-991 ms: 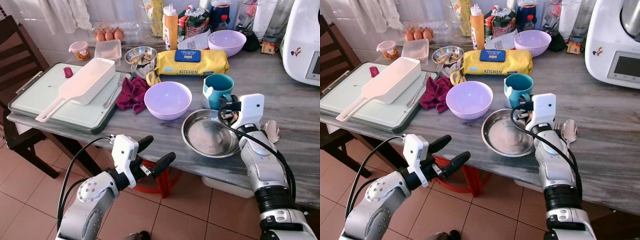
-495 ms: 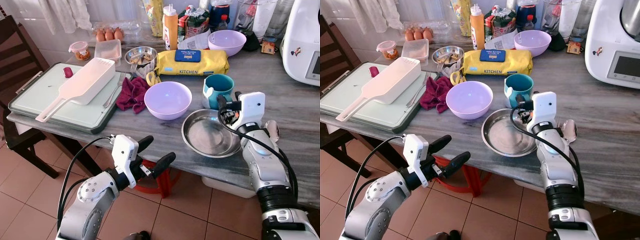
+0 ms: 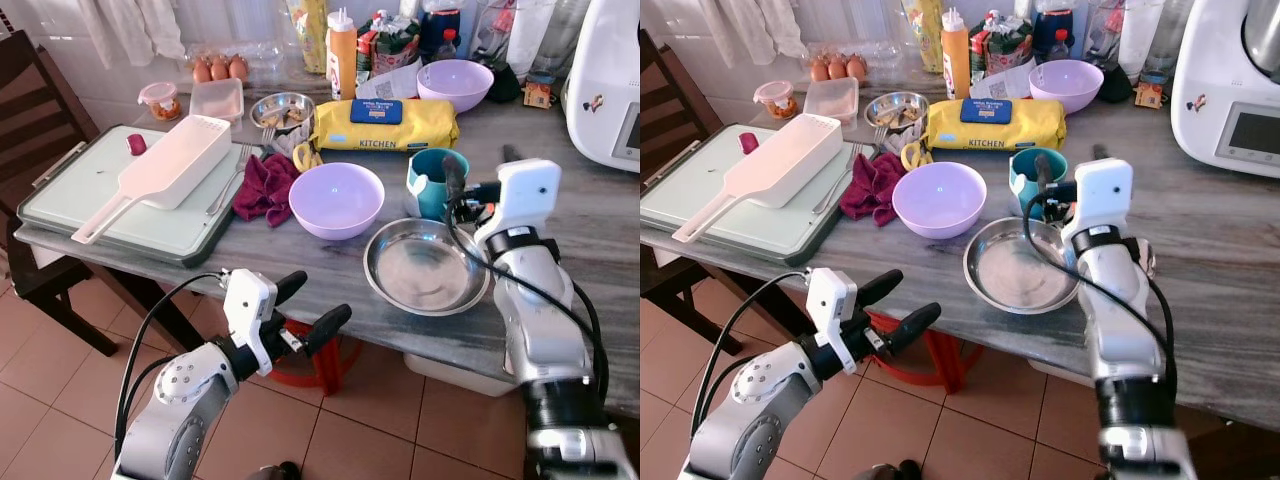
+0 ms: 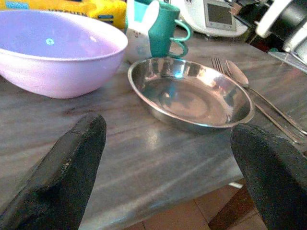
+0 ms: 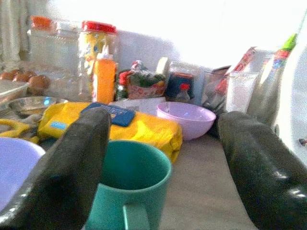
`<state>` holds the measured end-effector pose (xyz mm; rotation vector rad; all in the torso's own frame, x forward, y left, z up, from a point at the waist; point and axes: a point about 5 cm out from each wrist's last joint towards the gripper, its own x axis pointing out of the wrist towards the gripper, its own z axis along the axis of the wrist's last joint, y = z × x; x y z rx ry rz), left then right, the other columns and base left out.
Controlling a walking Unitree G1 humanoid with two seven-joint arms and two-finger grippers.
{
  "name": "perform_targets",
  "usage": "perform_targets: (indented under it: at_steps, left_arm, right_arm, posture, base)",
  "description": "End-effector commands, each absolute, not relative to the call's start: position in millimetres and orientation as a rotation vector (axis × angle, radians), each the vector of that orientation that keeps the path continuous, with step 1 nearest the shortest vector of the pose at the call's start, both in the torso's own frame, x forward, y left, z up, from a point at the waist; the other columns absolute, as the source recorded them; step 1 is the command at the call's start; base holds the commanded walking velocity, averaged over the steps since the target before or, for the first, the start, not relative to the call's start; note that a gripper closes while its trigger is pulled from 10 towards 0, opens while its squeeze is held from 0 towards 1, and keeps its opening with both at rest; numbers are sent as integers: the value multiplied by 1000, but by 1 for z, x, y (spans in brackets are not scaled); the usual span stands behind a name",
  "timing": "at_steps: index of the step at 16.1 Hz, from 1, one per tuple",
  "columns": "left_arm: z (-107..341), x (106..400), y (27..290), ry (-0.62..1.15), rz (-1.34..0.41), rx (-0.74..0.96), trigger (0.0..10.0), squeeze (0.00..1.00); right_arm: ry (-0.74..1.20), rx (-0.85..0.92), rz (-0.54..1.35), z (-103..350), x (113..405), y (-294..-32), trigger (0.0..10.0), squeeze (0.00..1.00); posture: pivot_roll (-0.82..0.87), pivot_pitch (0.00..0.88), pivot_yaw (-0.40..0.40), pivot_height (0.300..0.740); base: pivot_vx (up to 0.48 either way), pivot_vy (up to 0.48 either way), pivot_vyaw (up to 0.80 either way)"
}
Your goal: Setting the table
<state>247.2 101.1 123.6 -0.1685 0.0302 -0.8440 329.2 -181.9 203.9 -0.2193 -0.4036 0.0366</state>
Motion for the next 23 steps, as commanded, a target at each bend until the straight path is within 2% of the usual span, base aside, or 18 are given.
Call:
perform_targets:
  at_steps: [1, 3, 4, 5, 8, 11, 15, 17, 18, 19, 21, 22, 23]
  left_arm:
    - [124, 248, 105, 26, -825, -154, 10000, 0]
    - [124, 248, 106, 25, -820, -155, 10000, 0]
    - [125, 249, 107, 24, -818, -154, 10000, 0]
    - [125, 249, 107, 23, -817, -153, 10000, 0]
    - [127, 252, 107, 18, -820, -150, 10000, 0]
    - [127, 258, 108, 11, -809, -134, 10000, 0]
    - [122, 280, 135, -29, -526, -30, 10000, 0]
    - [119, 282, 141, -16, -470, -14, 10000, 0]
    - [117, 283, 141, -8, -447, -2, 10000, 0]
    - [116, 282, 141, -13, -429, -5, 10000, 0]
    - [114, 281, 138, -17, -417, -29, 10000, 0]
    - [112, 280, 138, -13, -405, -28, 10000, 0]
    - [112, 280, 138, -15, -386, -25, 10000, 0]
  right_arm:
    - [-428, -232, 30, 206, 323, -177, 10000, 1000]
    - [-444, -271, 10, 205, 313, -175, 10000, 1000]
    - [-473, -371, -4, 203, 302, -173, 10000, 1000]
    - [-474, -392, -11, 201, 298, -172, 10000, 1000]
    - [-455, -377, -44, 192, 277, -163, 10000, 1000]
    - [-459, -366, -43, 193, 269, -155, 10000, 1000]
    - [-466, -367, -5, 194, 268, -145, 10000, 992]
    - [-459, -391, -7, 195, 270, -144, 10000, 957]
    - [-456, -392, -5, 194, 271, -144, 10000, 827]
    - [-458, -394, 2, 194, 273, -143, 10000, 467]
    - [-460, -397, 13, 195, 274, -142, 10000, 51]
    - [-458, -398, 19, 194, 275, -140, 10000, 0]
    - [-457, -400, 28, 194, 275, -139, 10000, 0]
  posture:
    - [-65, 110, 89, 740]
    - [-67, 108, 94, 740]
    - [-68, 108, 97, 740]
    - [-72, 108, 103, 740]
    - [-81, 105, 113, 740]
    - [-88, 106, 121, 740]
    - [-88, 103, 124, 740]
    - [-73, 88, 113, 740]
    - [-67, 83, 111, 740]
    - [-65, 81, 109, 740]
    - [-62, 81, 107, 740]
    - [-63, 80, 104, 740]
    - [-63, 80, 104, 740]
  base:
    - [0, 0, 0]
    - [0, 0, 0]
    - [0, 0, 0]
    - [0, 0, 0]
    - [0, 0, 0]
    - [0, 0, 0]
    - [0, 0, 0]
    - [0, 0, 641]
    - [0, 0, 800]
    - [0, 0, 800]
    - [0, 0, 800]
    - [0, 0, 800]
    - [0, 0, 800]
